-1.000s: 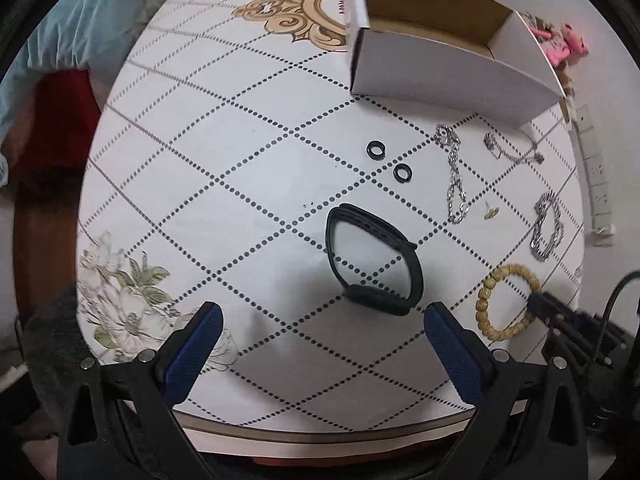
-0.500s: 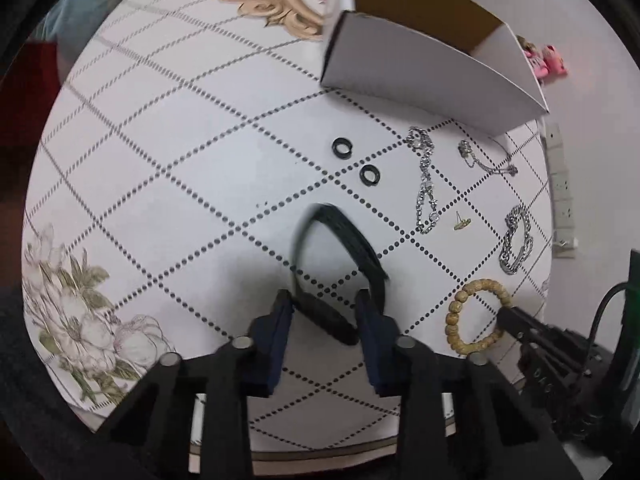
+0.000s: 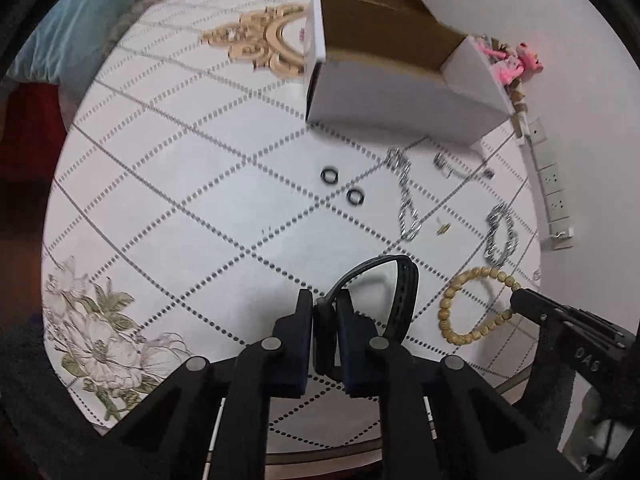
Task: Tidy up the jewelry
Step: 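Carry both items into the white box and open both tools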
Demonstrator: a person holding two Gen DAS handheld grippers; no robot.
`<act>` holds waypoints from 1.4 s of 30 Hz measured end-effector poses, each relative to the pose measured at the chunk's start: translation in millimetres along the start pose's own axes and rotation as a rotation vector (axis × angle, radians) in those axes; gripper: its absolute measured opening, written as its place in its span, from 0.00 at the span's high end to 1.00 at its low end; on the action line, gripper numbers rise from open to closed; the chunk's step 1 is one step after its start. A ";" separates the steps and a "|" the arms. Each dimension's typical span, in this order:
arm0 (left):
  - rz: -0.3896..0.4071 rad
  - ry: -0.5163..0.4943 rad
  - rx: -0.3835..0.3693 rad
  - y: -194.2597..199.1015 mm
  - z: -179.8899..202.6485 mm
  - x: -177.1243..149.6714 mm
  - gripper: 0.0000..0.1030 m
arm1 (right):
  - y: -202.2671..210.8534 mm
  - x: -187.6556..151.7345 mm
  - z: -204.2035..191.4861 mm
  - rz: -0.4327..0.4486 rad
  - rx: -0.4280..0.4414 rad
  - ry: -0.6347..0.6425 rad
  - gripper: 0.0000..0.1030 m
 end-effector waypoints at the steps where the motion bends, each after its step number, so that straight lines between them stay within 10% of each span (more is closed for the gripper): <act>1: 0.013 -0.002 -0.008 5.8 0.4 1.2 0.91 | 7.7 3.7 -2.1 0.015 0.011 0.006 0.92; 19: 0.156 -0.015 -0.090 49.9 44.6 133.0 0.91 | 108.9 147.5 -40.5 0.278 0.067 0.171 0.92; 35: 0.023 0.040 0.011 -4.5 40.7 214.4 0.84 | 2.0 240.9 -36.0 0.042 0.183 0.128 0.90; 37: 0.036 0.034 0.046 -2.5 40.7 215.5 0.62 | -4.0 238.8 -31.4 0.023 0.183 0.120 0.81; 39: 0.065 0.033 0.051 2.5 39.0 214.7 0.20 | -2.2 235.2 -27.5 0.031 0.173 0.118 0.60; 42: 0.107 0.033 0.060 10.5 34.2 212.1 0.20 | 5.7 227.9 -23.9 0.055 0.138 0.131 0.40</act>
Point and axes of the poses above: each gripper's, at about its wrist camera, not at the fingertips, and y roughly against the way its jaws point, z to its right, x to its top, the point moved 3 cm from there along -y, roughly the way its jaws point, and after that the axes turned 9 degrees about y, right-handed, at the moved point
